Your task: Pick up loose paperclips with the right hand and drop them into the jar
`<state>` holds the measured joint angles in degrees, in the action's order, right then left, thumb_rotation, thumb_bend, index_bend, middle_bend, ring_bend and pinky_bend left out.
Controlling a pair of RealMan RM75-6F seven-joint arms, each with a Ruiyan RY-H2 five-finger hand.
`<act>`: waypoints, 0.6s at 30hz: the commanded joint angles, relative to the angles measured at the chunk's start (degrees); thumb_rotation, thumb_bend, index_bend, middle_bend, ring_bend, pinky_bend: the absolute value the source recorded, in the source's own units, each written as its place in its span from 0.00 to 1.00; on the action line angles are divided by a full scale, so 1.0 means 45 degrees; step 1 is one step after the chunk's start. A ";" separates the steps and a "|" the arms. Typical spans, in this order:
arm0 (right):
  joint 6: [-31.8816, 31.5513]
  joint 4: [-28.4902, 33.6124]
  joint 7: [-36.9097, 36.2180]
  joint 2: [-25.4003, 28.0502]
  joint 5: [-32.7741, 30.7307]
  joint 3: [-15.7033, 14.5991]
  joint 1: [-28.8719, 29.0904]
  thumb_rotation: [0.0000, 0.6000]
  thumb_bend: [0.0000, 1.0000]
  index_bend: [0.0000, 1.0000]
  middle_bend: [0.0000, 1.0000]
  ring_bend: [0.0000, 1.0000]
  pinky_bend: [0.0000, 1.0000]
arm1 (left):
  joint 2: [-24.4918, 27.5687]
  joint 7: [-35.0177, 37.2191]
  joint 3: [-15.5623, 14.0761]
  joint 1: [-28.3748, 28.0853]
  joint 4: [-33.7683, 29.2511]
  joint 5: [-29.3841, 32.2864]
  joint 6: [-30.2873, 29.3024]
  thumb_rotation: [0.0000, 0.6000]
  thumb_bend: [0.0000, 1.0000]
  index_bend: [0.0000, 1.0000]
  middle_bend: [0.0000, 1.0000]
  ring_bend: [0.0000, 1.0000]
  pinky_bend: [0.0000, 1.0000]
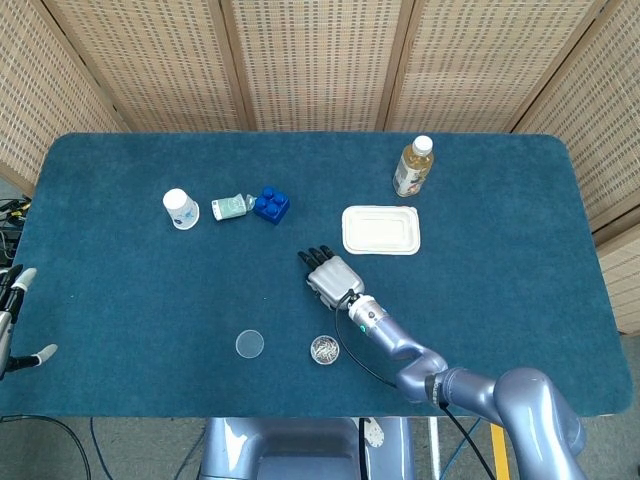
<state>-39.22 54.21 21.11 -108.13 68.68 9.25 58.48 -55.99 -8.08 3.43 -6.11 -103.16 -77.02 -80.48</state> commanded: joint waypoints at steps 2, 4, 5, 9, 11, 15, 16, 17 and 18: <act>-0.0009 -0.0045 -0.0027 -0.0026 0.0015 0.0022 -0.0008 1.00 0.34 0.65 0.03 0.00 0.09 | 0.0010 0.0012 0.0001 0.0000 -0.0003 -0.0008 -0.0009 1.00 0.00 0.00 0.00 0.00 0.00; -0.0004 -0.0077 -0.0027 -0.0057 0.0003 0.0036 -0.0013 1.00 0.34 0.66 0.03 0.00 0.09 | 0.0015 0.0030 -0.0009 0.0007 -0.0001 -0.0026 -0.0015 1.00 0.00 0.00 0.00 0.00 0.00; 0.0004 -0.0087 -0.0032 -0.0073 -0.0006 0.0042 -0.0017 1.00 0.34 0.66 0.03 0.00 0.09 | 0.0017 0.0028 -0.0007 0.0006 0.0001 -0.0027 -0.0020 1.00 0.00 0.00 0.00 0.00 0.00; 0.0001 -0.0139 -0.0061 -0.0137 0.0022 0.0043 -0.0030 1.00 0.34 0.66 0.03 0.00 0.09 | 0.0017 0.0044 -0.0007 0.0008 0.0009 -0.0017 -0.0020 1.00 0.00 0.00 0.00 0.00 0.00; 0.0027 -0.0157 -0.0096 -0.0157 0.0030 0.0050 -0.0028 1.00 0.34 0.66 0.03 0.00 0.09 | 0.0018 0.0057 -0.0002 0.0008 0.0013 -0.0014 -0.0027 1.00 0.00 0.00 0.00 0.00 0.00; 0.0025 -0.0204 -0.0210 -0.0191 0.0105 0.0060 -0.0029 1.00 0.34 0.67 0.03 0.00 0.09 | 0.0017 0.0049 0.0002 -0.0003 0.0016 -0.0002 -0.0013 1.00 0.00 0.00 0.00 0.00 0.00; 0.0020 -0.0216 -0.0239 -0.0197 0.0125 0.0063 -0.0030 1.00 0.34 0.67 0.03 0.00 0.09 | 0.0016 0.0048 -0.0002 0.0002 0.0015 0.0001 -0.0014 1.00 0.00 0.00 0.00 0.00 0.00; 0.0003 -0.0236 -0.0265 -0.0203 0.0159 0.0061 -0.0032 1.00 0.34 0.67 0.03 0.00 0.09 | 0.0011 0.0050 -0.0004 0.0002 0.0022 0.0002 -0.0013 1.00 0.00 0.00 0.00 0.00 0.00; -0.0021 -0.0250 -0.0295 -0.0210 0.0190 0.0059 -0.0038 1.00 0.34 0.67 0.03 0.00 0.09 | 0.0010 0.0051 0.0000 -0.0003 0.0024 0.0005 -0.0008 1.00 0.00 0.00 0.00 0.00 0.00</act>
<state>-39.25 53.14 19.85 -109.05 69.46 9.52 58.33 -55.94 -7.85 3.43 -6.13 -103.05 -77.00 -80.51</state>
